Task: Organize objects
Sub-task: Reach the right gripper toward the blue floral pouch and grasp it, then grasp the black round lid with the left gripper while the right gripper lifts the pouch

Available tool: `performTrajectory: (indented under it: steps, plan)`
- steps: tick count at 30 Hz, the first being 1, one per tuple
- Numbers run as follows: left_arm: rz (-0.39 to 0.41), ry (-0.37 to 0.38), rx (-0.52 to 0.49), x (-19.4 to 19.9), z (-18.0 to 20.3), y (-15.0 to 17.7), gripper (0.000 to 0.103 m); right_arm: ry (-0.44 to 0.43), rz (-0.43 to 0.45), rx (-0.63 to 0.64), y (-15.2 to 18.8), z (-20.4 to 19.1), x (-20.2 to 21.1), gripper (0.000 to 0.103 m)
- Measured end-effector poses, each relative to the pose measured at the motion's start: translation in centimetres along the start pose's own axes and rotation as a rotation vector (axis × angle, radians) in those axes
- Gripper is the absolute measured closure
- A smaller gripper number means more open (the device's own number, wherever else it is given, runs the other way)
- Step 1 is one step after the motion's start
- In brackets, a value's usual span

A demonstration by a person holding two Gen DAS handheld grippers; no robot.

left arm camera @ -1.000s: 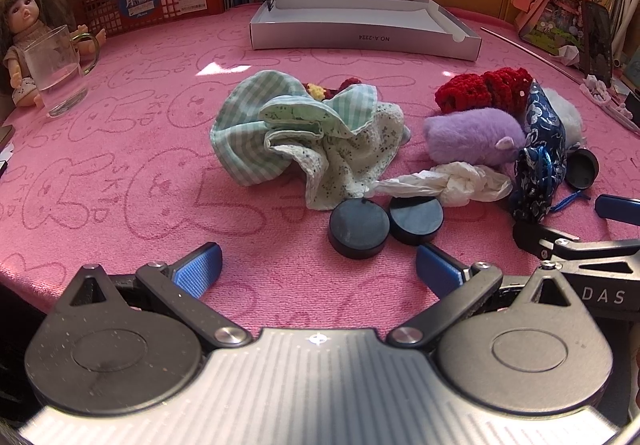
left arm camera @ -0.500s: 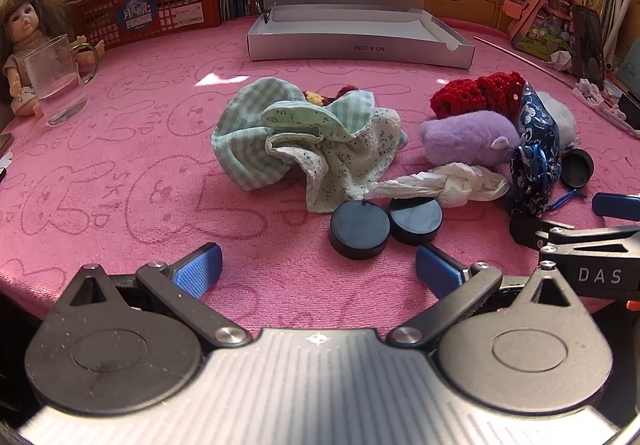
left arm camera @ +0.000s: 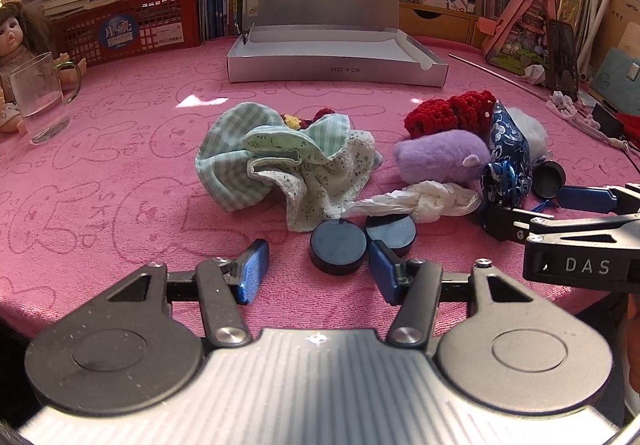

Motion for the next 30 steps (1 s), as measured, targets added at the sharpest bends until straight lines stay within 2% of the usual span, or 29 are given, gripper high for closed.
performTrajectory:
  steps: [4,6,12,16,18,23,30]
  plan:
    - [0.012,0.018,-0.013,0.2,0.3,0.0,0.056,-0.009,0.002,0.01,-0.6,-0.2,-0.4,0.015]
    - [0.021,0.022,-0.019,0.3,0.4,-0.1,0.057,-0.014,0.005,0.014,-1.0,-0.2,-0.4,0.022]
    - [0.023,0.025,-0.017,0.2,0.5,0.1,0.059,-0.025,0.018,0.016,-1.6,-0.2,-0.4,0.025]
    - [0.016,0.027,-0.021,-0.1,0.4,0.3,0.059,-0.011,0.042,0.035,-2.0,-0.2,-0.8,0.015]
    - [0.021,0.025,-0.034,-0.1,0.5,0.4,0.059,0.0,0.055,0.059,-2.3,0.0,-1.1,0.006]
    - [0.035,0.021,-0.056,-0.2,0.5,0.6,0.059,-0.031,0.061,0.099,-2.8,0.4,-2.0,0.003]
    - [0.067,0.042,-0.084,-0.3,0.6,0.7,0.06,-0.08,0.067,0.098,-3.0,0.0,-2.0,0.02]
Point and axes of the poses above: each gripper's, at about its wrist camera, not at the fingertips, and x roughly against the way its jaws point, z to its right, y to its underside, the point moved 8 cm from there along -x, roughly the way its jaws point, and after that the axes turned 12 degrees about x, right-handed, at the moved point
